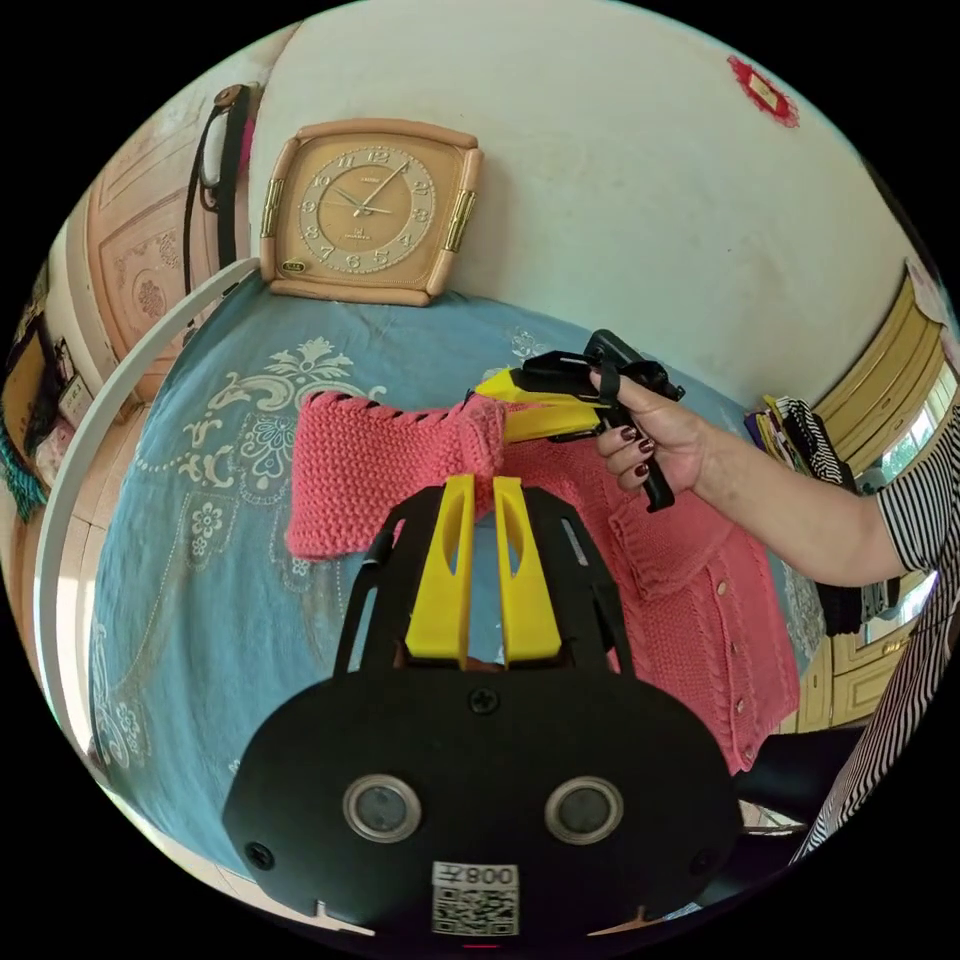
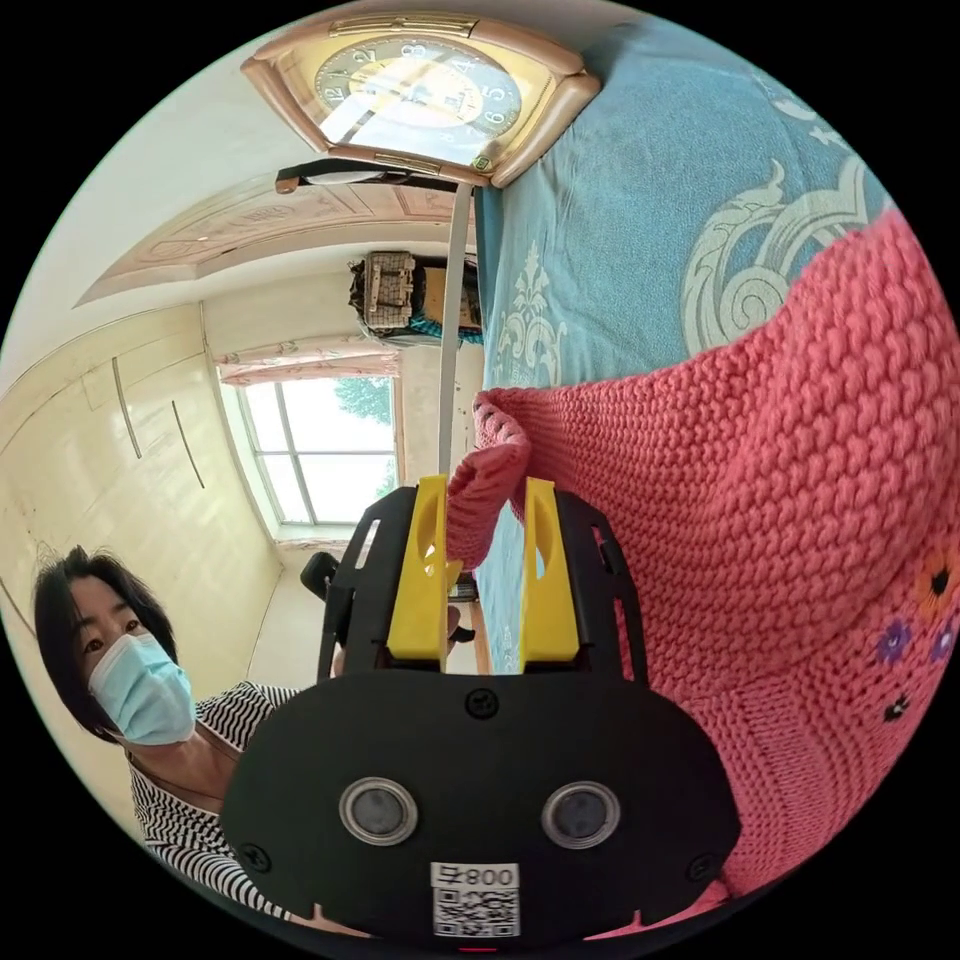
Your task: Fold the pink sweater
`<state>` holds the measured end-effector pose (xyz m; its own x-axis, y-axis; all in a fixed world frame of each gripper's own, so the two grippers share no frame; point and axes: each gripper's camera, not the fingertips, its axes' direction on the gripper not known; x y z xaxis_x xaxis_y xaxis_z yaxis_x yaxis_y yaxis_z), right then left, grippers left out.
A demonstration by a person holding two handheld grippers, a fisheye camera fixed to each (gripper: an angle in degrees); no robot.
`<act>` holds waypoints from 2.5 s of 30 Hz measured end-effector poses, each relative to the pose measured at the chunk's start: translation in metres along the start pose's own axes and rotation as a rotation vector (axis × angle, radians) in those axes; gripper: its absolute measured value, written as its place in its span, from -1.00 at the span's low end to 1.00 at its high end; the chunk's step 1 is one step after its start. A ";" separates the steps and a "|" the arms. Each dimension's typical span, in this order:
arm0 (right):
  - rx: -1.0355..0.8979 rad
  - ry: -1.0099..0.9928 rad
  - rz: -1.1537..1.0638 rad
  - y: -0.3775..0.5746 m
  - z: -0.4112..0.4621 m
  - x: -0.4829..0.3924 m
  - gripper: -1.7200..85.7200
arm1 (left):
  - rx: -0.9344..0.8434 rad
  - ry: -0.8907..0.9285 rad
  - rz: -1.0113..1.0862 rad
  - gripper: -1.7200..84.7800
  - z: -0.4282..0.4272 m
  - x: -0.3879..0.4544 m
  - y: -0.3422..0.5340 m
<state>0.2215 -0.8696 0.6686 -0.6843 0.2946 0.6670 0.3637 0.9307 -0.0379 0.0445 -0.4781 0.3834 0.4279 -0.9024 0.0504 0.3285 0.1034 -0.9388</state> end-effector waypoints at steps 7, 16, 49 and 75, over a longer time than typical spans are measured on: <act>-0.002 0.000 -0.066 0.019 -0.047 -0.032 -0.88 | -0.003 -0.012 0.114 -0.90 0.018 0.058 -0.008; 0.222 0.078 -0.220 0.147 -0.195 -0.091 -0.90 | 0.082 0.297 0.275 -0.90 0.061 0.183 -0.033; 0.588 0.349 0.172 0.407 -0.288 -0.006 -0.93 | -0.345 0.389 0.674 -0.83 0.268 0.444 -0.040; 0.091 0.837 -0.152 0.225 -0.079 -0.027 -0.96 | -0.155 -0.020 -0.047 -0.96 0.246 0.206 -0.098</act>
<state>0.3715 -0.6850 0.7007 -0.0162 -0.0590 0.9981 0.2292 0.9715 0.0611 0.3073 -0.5713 0.5692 0.4324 -0.8960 0.1006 0.2152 -0.0058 -0.9766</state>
